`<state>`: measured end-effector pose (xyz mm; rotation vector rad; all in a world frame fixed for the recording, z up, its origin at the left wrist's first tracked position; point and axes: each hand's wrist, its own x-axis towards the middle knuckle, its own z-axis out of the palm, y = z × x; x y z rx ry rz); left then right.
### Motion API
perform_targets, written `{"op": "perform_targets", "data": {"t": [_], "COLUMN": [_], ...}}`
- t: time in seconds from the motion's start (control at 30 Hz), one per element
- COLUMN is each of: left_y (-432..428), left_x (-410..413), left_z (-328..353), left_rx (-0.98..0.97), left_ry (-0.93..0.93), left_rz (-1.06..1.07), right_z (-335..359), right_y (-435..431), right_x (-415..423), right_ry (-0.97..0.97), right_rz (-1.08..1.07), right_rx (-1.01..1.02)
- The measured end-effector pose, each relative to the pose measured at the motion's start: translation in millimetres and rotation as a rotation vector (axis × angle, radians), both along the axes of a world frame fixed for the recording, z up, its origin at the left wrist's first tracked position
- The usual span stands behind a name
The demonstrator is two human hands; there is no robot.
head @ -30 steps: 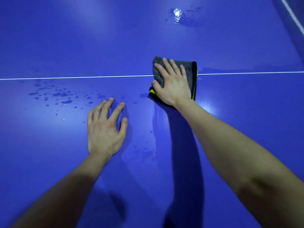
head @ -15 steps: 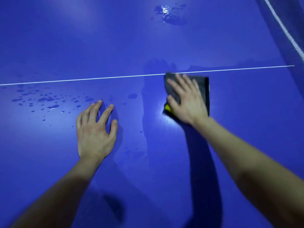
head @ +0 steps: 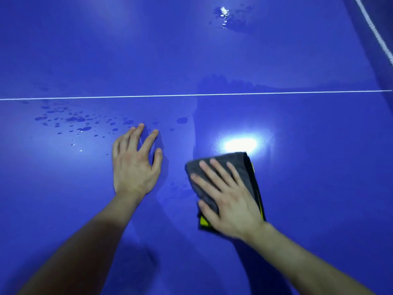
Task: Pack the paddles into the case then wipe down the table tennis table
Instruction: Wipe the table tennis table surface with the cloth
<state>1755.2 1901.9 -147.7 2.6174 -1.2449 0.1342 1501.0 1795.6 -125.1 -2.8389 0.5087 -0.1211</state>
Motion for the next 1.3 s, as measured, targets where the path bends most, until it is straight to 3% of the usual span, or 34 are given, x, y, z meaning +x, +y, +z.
{"op": "perform_targets", "data": {"t": [0.23,0.33,0.57,0.67,0.8,0.9,1.13,1.23,1.3], "left_y": [0.0,-0.2,0.0,0.0,-0.4,0.0,11.2,39.7,73.6], "left_x": [1.7,0.4,1.8,2.1,1.2,0.3,2.3,3.5,3.9], "left_z": [-2.0,-0.2,0.5,-1.1,1.9,1.5,8.4,17.4,21.7], "left_rx": [-0.035,-0.030,-0.025,-0.026,-0.037,-0.064,-0.240,-0.184,-0.143], "left_ry": [-0.024,-0.011,0.052,0.059,0.050,0.032,0.244,0.182,0.120], "left_rz": [-0.001,0.007,0.019,0.009,0.009,0.008,0.024,-0.026,-0.042], "right_z": [-16.3,-18.3,0.7,-5.7,-13.1,-19.6,-6.4,-0.6,-1.0], "right_y": [-120.5,-99.6,43.0,-5.1,-90.9,-105.3,16.6,67.2,59.1], "right_x": [190.4,170.7,21.3,68.5,193.8,226.2,92.5,29.7,34.7], "right_ry": [0.009,-0.028,0.008,-0.024,-0.015,-0.001,-0.038,0.011,0.019], "right_rz": [-0.257,-0.230,-0.009,-0.008,-0.205,-0.240,-0.080,0.052,0.100], "right_rx": [-0.030,-0.048,0.029,-0.018,-0.028,-0.024,-0.032,0.006,-0.001]}}
